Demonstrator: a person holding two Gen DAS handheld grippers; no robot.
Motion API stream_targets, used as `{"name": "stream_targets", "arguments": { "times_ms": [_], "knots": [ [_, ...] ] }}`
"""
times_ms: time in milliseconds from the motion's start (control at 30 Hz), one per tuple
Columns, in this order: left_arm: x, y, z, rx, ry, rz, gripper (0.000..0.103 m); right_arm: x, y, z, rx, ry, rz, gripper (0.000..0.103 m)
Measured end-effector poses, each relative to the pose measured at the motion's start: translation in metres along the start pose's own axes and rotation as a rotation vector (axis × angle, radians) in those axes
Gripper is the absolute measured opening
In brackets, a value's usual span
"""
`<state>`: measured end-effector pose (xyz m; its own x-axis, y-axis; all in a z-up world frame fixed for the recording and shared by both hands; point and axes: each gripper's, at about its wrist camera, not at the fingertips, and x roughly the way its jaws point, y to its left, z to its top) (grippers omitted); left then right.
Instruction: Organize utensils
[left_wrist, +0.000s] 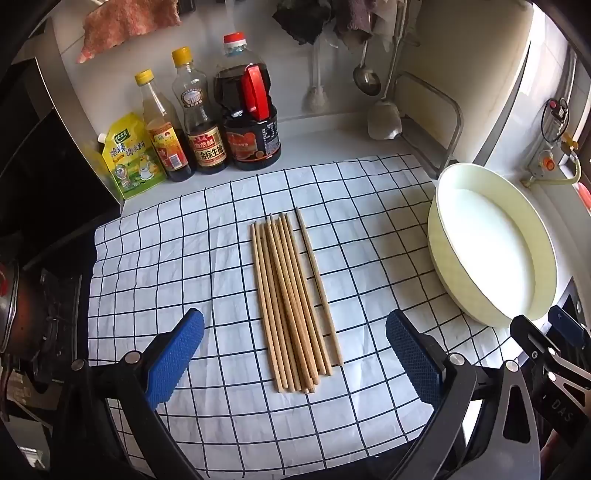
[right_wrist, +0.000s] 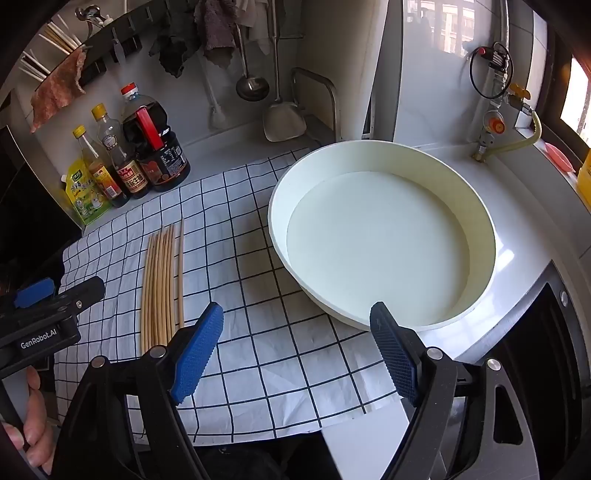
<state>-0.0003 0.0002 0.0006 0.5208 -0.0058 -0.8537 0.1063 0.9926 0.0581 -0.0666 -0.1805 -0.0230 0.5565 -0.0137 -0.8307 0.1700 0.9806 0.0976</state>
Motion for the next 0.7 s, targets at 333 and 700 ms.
{"name": "stream_targets", "arguments": {
  "times_ms": [333,700],
  "knots": [
    [0.0006,0.0012,0.0031,0.007,0.005,0.006,0.097,-0.0007,0.0004,0.0006,0.007,-0.010,0.009,0.078],
    [-0.0065,0.0039,0.0041,0.007,-0.008,0.011,0.097,-0.0031,-0.0006,0.0010,0.008,-0.011,0.013,0.078]
  ]
}}
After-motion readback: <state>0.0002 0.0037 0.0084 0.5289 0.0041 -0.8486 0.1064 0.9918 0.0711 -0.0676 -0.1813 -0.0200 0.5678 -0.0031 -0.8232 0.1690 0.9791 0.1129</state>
